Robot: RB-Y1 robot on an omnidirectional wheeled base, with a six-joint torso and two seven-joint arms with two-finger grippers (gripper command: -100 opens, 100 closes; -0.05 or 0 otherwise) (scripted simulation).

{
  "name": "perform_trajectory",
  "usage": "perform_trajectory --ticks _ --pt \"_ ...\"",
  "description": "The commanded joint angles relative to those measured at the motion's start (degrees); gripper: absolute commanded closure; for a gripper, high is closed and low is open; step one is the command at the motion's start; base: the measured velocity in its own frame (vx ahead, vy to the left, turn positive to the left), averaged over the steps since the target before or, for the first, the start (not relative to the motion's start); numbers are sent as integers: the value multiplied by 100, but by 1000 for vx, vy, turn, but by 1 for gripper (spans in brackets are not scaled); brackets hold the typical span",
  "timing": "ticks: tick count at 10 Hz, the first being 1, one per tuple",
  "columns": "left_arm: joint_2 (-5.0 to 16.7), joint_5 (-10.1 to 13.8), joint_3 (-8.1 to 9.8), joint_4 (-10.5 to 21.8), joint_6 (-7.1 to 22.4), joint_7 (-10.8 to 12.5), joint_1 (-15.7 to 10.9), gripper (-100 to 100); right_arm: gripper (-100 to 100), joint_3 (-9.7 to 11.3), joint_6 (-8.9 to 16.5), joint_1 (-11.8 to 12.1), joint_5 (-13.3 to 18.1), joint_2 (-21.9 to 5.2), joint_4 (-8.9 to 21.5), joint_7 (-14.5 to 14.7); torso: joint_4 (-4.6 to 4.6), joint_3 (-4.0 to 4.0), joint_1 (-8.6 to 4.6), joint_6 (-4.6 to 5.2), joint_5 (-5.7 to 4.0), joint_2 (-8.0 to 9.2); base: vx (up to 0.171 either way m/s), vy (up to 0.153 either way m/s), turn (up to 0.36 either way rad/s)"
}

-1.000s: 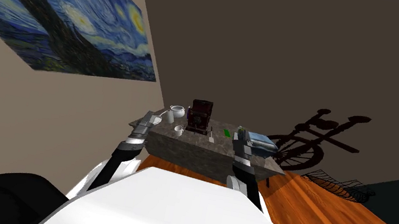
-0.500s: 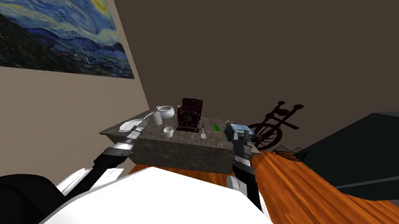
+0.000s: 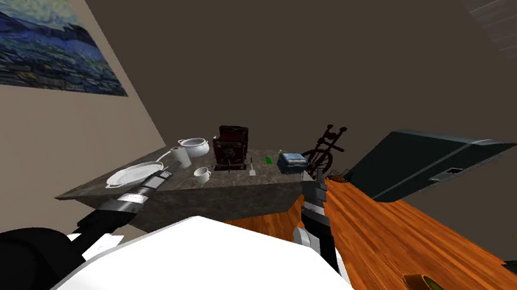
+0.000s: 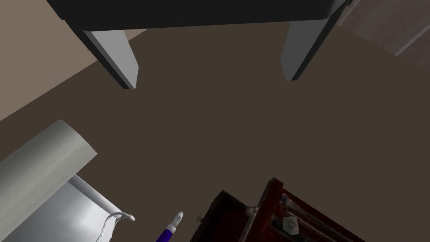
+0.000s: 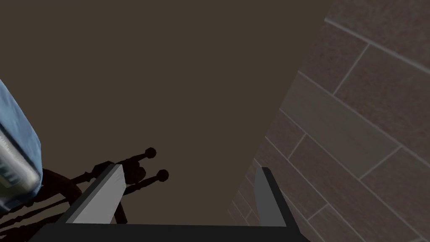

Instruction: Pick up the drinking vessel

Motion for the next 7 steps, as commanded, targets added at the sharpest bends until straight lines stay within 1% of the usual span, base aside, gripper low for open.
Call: perform_trajectory --ticks 1,3,4,7 --pt "73 -187 170 218 84 -27 172 -100 0 0 0 0 0 0 0 0 0 0 0 0 0 0 -27 -10 -348" --pt "230 -363 413 461 227 -9 366 -100 0 0 0 0 0 0 0 0 0 1 1 1 0 2 -32 -15 -422" --pt "304 -445 523 580 300 0 454 -100 0 0 0 0 0 0 0 0 1 2 0 -2 0 2 -30 -14 -336" --pt "501 -666 793 918 520 20 679 -100 0 -1 0 1 0 0 0 0 1 3 1 -3 0 5 -40 -17 -362"
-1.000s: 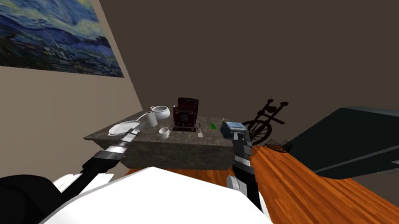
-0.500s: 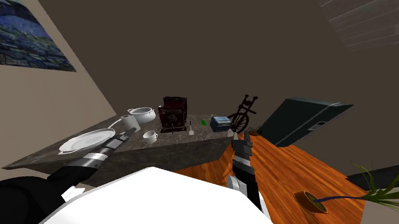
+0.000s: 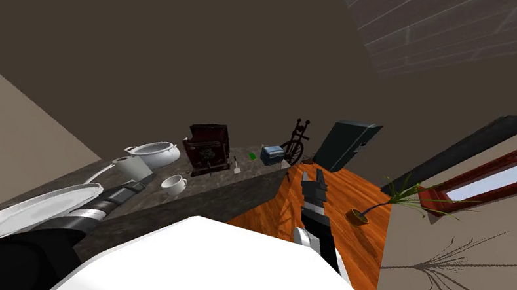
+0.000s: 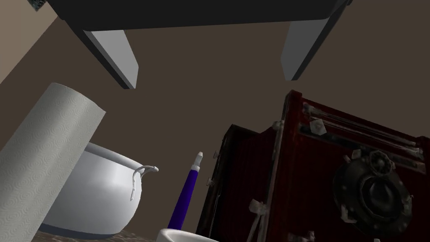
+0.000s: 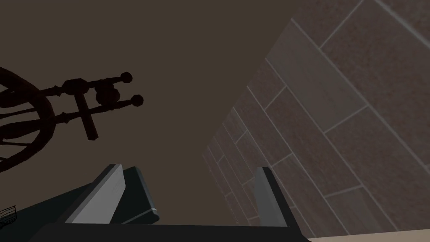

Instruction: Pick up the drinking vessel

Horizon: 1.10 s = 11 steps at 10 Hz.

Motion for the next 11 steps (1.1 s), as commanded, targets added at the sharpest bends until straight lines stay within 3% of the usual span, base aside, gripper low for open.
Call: perform_trajectory --ticks 1,7,11 --pt "103 -111 122 202 123 6 92 -100 0 0 0 0 0 0 0 0 0 0 0 0 0 0 -40 -18 -411" --pt "400 -411 315 807 591 21 334 -100 0 -1 0 1 0 0 0 0 0 0 4 -3 1 -1 -44 -15 -311" --pt "427 -529 87 1228 909 -5 408 -100 0 -1 0 1 0 0 0 0 3 7 3 -7 1 10 -66 -23 -239"
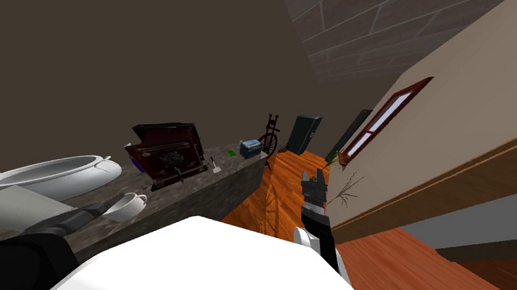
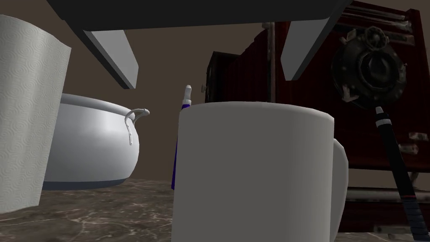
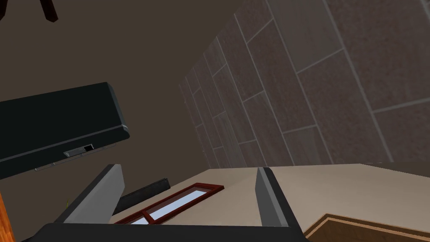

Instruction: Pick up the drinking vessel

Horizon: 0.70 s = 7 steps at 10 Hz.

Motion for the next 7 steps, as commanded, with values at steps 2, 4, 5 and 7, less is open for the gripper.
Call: perform_trajectory --ticks 2,4,5,7 --pt "-33 -17 -84 51 53 -6 54 -100 0 0 0 1 0 0 0 0 -1 -3 1 -2 0 -5 -19 -8 -53" --pt "-36 -18 -94 57 65 -7 59 -100 0 -1 0 1 0 0 0 0 -4 -10 5 -2 0 -17 0 0 0" --pt "-36 -18 -94 57 65 -7 59 100 0 -1 0 1 0 0 0 0 -4 -11 5 -2 0 -18 0 0 0" --pt "-36 -18 -94 57 65 -7 59 100 0 -1 0 1 0 0 0 0 -4 -11 6 -2 1 -20 0 0 0"
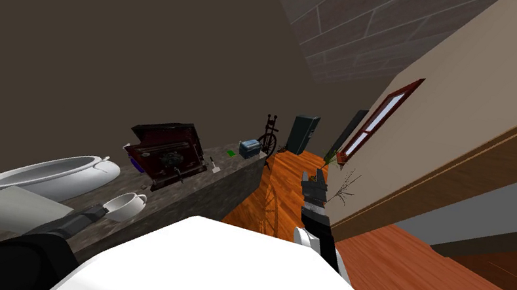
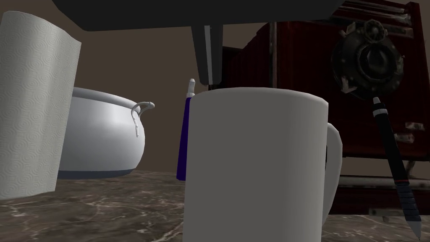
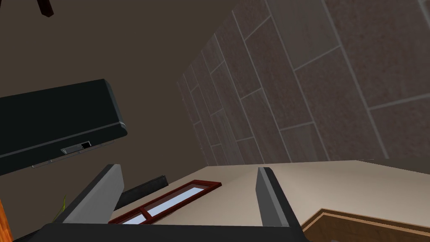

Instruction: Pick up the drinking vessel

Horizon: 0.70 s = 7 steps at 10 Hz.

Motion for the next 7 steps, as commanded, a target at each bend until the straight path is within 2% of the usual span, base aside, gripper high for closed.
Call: perform_trajectory --ticks 1,2,3,4,7 --pt "0 0 0 0 0 0 0 100 0 0 0 0 0 0 0 0 0 0 0 0 0 0 0 0 0" --pt "0 0 0 0 0 0 0 100 0 0 0 0 0 0 0 0 0 0 0 0 0 0 0 0 0" --pt "0 0 0 0 0 0 0 0 0 0 0 0 0 0 0 0 0 0 0 0 0 0 0 0 0" --pt "67 -19 55 -126 -48 99 231 -100 0 0 0 0 0 0 0 0 0 0 0 0 0 0 -51 -10 -213" --pt "135 -12 83 -246 -114 257 571 -100 0 0 0 -1 0 0 0 0 6 16 -3 -1 -1 28 -71 -5 -132"
